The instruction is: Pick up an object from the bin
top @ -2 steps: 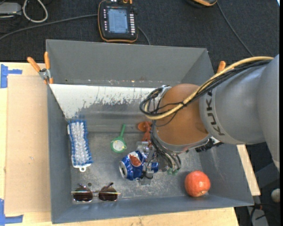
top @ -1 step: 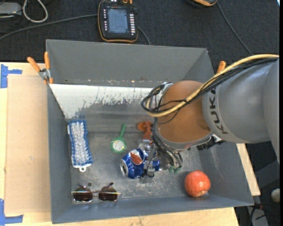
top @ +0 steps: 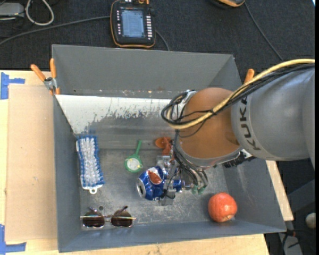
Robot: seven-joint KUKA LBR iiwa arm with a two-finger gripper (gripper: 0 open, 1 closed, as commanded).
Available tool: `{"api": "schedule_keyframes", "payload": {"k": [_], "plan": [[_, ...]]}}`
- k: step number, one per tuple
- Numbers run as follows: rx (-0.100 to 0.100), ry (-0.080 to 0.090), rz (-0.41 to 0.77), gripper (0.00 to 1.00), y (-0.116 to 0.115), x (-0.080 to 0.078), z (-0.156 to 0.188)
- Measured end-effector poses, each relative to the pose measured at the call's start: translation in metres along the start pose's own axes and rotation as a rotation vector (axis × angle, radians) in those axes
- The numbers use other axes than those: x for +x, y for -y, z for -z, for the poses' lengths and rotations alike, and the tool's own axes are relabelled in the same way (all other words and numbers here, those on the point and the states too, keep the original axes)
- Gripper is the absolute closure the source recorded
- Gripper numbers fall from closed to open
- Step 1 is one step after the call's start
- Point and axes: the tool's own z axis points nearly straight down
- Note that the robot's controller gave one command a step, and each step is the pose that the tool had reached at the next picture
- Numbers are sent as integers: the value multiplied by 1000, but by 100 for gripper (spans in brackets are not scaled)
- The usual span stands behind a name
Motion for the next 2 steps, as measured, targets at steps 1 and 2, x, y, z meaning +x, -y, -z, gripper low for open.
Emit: {"api": "schedule_keyframes", "payload": {"k": [1, 2], "plan": [[0, -1, -1, 100, 0, 1, 15], [0, -1, -1, 100, 0, 1, 29]]}}
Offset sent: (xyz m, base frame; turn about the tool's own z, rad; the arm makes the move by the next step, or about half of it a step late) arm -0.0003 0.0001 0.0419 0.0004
